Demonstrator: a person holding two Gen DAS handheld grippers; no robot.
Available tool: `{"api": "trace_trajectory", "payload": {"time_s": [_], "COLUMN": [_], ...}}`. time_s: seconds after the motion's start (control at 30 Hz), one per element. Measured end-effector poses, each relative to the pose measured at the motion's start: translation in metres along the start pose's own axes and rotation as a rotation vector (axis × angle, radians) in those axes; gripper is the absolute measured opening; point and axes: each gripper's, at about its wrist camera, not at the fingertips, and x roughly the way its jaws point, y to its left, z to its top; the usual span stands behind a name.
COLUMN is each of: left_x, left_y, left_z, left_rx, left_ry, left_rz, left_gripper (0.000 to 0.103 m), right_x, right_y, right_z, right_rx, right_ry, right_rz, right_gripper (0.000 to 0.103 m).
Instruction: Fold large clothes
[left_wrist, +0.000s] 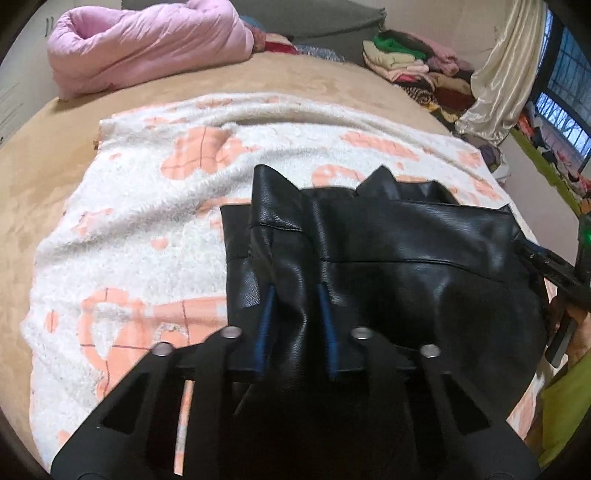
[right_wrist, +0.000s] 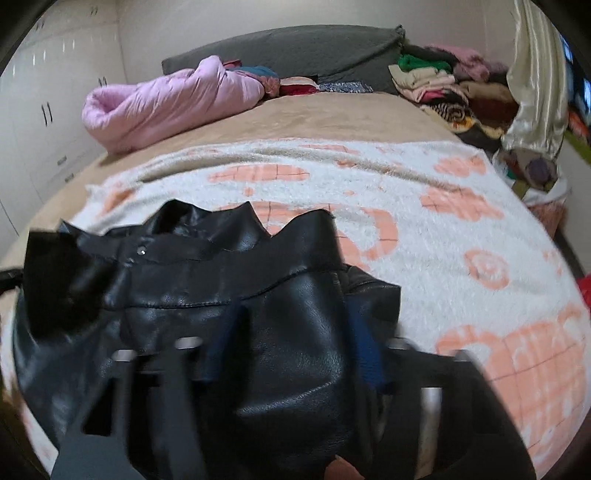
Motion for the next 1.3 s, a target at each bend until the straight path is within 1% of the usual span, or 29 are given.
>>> {"api": "trace_trajectory", "payload": {"time_s": [0.03,0.07,0.1,0.13,0.2,0.27,0.3,0.37,0.47,0.53,0.57,0.63,0.7,0.77,0.8,0.87,0.93,0.97,1.07,1.17,1.3], "left_x": [-0.003,-0.007,-0.012,-0.015,-0.024,-0.028,-0.028,-0.022,-0.006,0.004,0.008,0.005,-0.001,0.0,0.005,0.021,0.04,0.046,0.056,0.058,0.053], "left_y": [0.002,0.005,0.008,0.01,0.017,0.019,0.018,0.017,0.016,0.016,0.016,0.014,0.007,0.002,0.004,0.011,0.016,0.018,0.018,0.023,0.023], "left_z": [0.0,0.001,0.002,0.004,0.011,0.02,0.023,0.031,0.033,0.031,0.03,0.032,0.038,0.044,0.046,0.047,0.044,0.042,0.037,0.034,0.032], "left_rx": [-0.008,-0.022,-0.036,-0.05,-0.092,-0.1,-0.098,-0.088,-0.096,-0.101,-0.105,-0.11,-0.068,-0.042,-0.048,-0.079,-0.094,-0.096,-0.081,-0.102,-0.113], "left_ry": [-0.014,-0.036,-0.058,-0.075,-0.117,-0.152,-0.163,-0.178,-0.16,-0.152,-0.15,-0.171,-0.202,-0.217,-0.209,-0.165,-0.114,-0.095,-0.081,-0.072,-0.073], "left_rz": [-0.009,-0.016,-0.025,-0.036,-0.08,-0.099,-0.106,-0.096,-0.092,-0.077,-0.071,-0.08,-0.07,-0.053,-0.054,-0.065,-0.053,-0.045,-0.016,-0.016,-0.009], "left_gripper": [0.005,0.004,0.003,0.002,0.001,0.001,0.001,0.001,0.001,0.001,0.001,0.001,0.001,0.001,0.001,0.002,0.004,0.005,0.009,0.014,0.021], "right_x": [-0.003,-0.007,-0.013,-0.021,-0.038,-0.043,-0.041,-0.031,-0.011,-0.004,-0.005,-0.014,-0.025,-0.027,-0.021,-0.008,0.01,0.016,0.021,0.024,0.025], "right_y": [-0.002,-0.007,-0.012,-0.021,-0.049,-0.07,-0.077,-0.078,-0.073,-0.072,-0.072,-0.073,-0.069,-0.067,-0.068,-0.075,-0.082,-0.085,-0.085,-0.082,-0.081], "right_z": [0.001,0.003,0.006,0.009,0.015,0.014,0.012,0.01,0.007,0.004,0.003,0.005,0.009,0.011,0.01,0.006,-0.002,-0.005,-0.008,-0.011,-0.014], "right_rx": [0.001,0.022,0.052,0.109,0.273,0.399,0.445,0.448,0.42,0.417,0.419,0.426,0.411,0.394,0.397,0.423,0.463,0.475,0.478,0.46,0.462], "right_ry": [-0.009,-0.02,-0.037,-0.064,-0.135,-0.183,-0.194,-0.178,-0.118,-0.103,-0.105,-0.142,-0.195,-0.223,-0.21,-0.153,-0.087,-0.061,-0.038,-0.026,-0.007], "right_rz": [-0.007,0.011,0.027,0.058,0.154,0.228,0.231,0.184,0.109,0.091,0.087,0.094,0.089,0.052,0.032,0.027,0.033,0.03,0.022,0.0,0.003], "right_gripper": [0.02,0.015,0.014,0.013,0.013,0.013,0.013,0.013,0.013,0.013,0.013,0.013,0.013,0.013,0.013,0.013,0.014,0.016,0.018,0.019,0.022]}}
